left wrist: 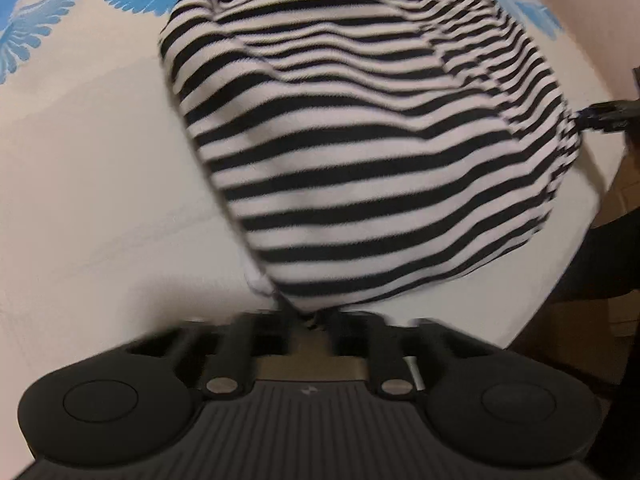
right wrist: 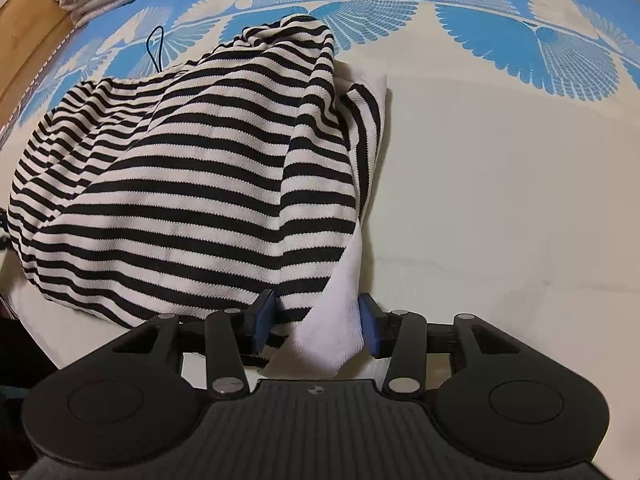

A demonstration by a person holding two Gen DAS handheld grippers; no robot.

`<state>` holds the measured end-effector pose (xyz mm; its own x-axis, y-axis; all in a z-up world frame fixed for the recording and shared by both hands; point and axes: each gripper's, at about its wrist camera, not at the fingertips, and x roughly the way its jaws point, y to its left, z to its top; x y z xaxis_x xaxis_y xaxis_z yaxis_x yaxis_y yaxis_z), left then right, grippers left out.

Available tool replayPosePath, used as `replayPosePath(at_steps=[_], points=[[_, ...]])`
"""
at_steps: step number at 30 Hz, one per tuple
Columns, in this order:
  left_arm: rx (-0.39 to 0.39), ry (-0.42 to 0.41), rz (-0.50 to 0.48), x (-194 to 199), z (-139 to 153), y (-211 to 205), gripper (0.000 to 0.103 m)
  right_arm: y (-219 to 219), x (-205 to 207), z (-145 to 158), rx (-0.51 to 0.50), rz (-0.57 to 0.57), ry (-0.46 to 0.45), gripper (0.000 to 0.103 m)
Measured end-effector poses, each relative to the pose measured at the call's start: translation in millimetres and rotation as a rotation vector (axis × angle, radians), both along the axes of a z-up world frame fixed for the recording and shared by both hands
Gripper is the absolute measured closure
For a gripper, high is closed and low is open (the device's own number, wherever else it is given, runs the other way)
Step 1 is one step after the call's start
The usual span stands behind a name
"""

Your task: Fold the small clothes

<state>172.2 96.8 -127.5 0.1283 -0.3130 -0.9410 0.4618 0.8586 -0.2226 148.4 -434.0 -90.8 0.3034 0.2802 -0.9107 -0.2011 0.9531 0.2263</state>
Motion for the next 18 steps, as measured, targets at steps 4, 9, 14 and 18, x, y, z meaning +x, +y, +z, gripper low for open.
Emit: replayPosePath(at_steps=[4,9,14,18], points=[[-0.008,-0.069,-0.087,-6,22,-1,0.1,1,0,6,0.039,0.039,-0.02,0.096],[-0.051,-0.214,-0.094,-22,72,20,0.1,-35,-5,56,0.233,-0.08,-0.197,0.097],[0.194,-0.051,-0.259,-36,11,-7,0.103,-35,-5,29,0.086,-0.059,-0.057,0.097],[0.172,-0.083,-0.276,-39,24,-6,0.101,-13,-3,14,-0.031,0.03,-0.014,0.095]])
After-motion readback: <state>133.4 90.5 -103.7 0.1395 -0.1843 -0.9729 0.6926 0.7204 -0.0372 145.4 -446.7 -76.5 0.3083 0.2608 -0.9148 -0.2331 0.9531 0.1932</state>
